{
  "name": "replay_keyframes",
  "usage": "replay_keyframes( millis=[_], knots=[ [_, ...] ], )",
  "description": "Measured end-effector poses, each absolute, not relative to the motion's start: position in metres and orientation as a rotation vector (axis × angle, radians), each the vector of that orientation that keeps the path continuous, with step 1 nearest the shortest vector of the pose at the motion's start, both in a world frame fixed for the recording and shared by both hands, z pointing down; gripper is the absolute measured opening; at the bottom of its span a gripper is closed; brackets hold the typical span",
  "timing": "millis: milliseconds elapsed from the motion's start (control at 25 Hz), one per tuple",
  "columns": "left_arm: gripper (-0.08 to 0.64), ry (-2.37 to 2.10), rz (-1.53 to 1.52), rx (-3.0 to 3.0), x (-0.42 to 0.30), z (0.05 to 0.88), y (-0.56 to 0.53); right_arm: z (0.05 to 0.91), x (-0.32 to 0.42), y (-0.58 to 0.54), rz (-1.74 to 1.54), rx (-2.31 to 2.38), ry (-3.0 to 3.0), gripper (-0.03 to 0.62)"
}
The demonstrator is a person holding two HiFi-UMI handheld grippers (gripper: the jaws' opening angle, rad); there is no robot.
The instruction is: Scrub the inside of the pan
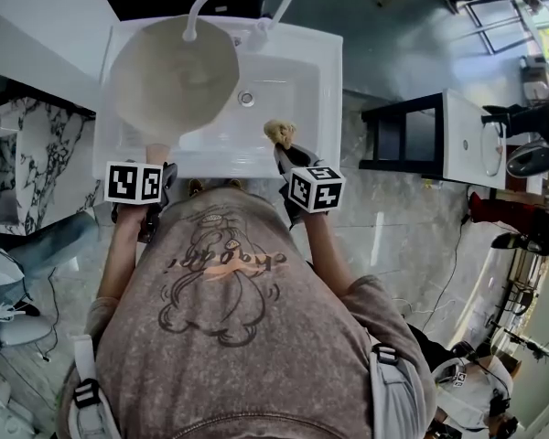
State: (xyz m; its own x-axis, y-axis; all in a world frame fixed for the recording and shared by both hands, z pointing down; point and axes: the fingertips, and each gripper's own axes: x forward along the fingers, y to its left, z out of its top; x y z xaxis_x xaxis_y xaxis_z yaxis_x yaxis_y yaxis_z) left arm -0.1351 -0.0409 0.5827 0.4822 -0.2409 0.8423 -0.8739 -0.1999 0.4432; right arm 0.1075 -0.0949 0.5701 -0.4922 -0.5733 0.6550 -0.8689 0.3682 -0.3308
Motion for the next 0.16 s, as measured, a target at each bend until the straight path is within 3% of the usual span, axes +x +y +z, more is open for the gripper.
replay_keyframes(
  millis=[160],
  knots=[
    [0.101, -0.95, 0.779, 1.704, -0.1373, 0.5836, -0.0362, 0.5703, 0.1029, -0.0939, 0.923, 1.24, -2.206, 0.038]
  ],
)
